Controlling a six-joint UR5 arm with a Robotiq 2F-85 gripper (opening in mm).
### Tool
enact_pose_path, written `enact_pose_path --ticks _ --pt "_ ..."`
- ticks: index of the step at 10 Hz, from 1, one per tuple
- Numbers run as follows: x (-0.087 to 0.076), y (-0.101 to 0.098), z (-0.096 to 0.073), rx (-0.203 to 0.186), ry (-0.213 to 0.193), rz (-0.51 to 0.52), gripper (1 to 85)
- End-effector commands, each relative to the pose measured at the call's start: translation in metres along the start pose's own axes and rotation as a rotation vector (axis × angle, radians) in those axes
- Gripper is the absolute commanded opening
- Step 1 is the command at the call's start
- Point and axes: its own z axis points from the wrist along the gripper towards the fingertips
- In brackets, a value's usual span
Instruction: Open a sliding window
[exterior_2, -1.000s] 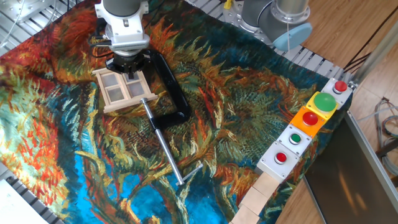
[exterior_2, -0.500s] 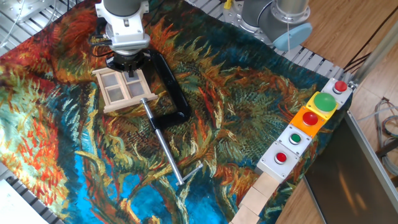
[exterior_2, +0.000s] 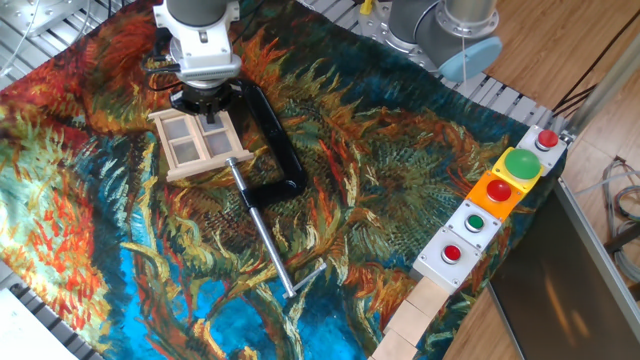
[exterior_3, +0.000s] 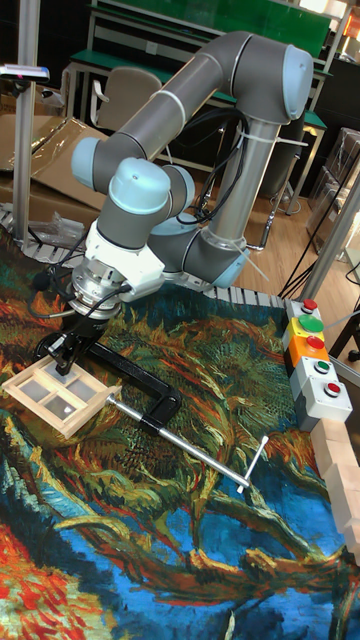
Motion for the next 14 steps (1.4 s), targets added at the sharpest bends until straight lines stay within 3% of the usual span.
enact_pose_path --ticks 1,9,14 --pt "-0.0025 -0.0003 -0.0007 -0.002 -0.014 0.009 41.7" --pt "-0.0076 0.0004 -0.0008 -0.001 -0.030 0.020 45.7" --pt "-0.0036 0.0001 -0.0002 0.018 -0.012 -0.011 45.7"
